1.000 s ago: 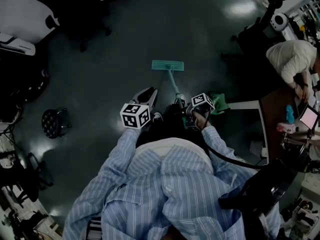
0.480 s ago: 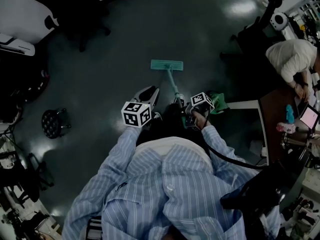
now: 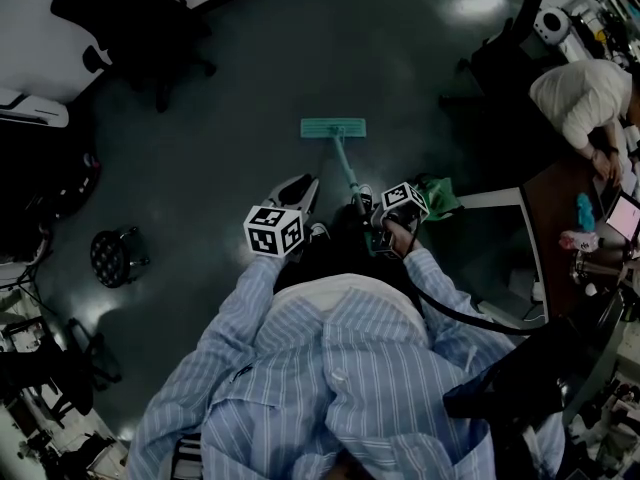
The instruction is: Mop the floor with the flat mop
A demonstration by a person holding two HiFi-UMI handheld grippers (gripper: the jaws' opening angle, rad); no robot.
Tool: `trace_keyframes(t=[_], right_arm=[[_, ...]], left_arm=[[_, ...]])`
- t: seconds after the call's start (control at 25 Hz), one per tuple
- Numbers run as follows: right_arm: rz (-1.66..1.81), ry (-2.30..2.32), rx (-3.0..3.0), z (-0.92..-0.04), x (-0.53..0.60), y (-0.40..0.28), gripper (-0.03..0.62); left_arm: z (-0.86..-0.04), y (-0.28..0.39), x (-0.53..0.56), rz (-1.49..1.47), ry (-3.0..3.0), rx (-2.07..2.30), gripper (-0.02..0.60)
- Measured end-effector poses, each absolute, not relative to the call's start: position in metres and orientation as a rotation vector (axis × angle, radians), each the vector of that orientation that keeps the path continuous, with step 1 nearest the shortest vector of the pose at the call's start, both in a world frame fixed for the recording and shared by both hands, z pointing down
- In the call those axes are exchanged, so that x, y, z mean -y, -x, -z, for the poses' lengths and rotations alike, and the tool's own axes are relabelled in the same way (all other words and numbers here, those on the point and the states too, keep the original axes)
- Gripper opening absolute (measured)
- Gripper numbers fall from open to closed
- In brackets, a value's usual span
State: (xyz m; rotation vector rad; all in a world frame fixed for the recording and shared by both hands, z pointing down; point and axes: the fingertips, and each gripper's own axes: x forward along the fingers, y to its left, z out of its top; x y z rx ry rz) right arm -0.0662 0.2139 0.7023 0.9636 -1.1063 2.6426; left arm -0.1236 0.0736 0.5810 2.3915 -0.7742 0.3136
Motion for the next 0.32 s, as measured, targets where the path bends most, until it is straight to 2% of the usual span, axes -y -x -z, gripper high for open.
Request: trace_keyframes(t=[0.32], right_arm=[[-2.654,-0.969,1.099,-0.7041,-0.2162,0.0689,0.044]], left_arm=[[-0.5835,0.1248,-0.0783,-0.327,-2.396,0.757,0.069]])
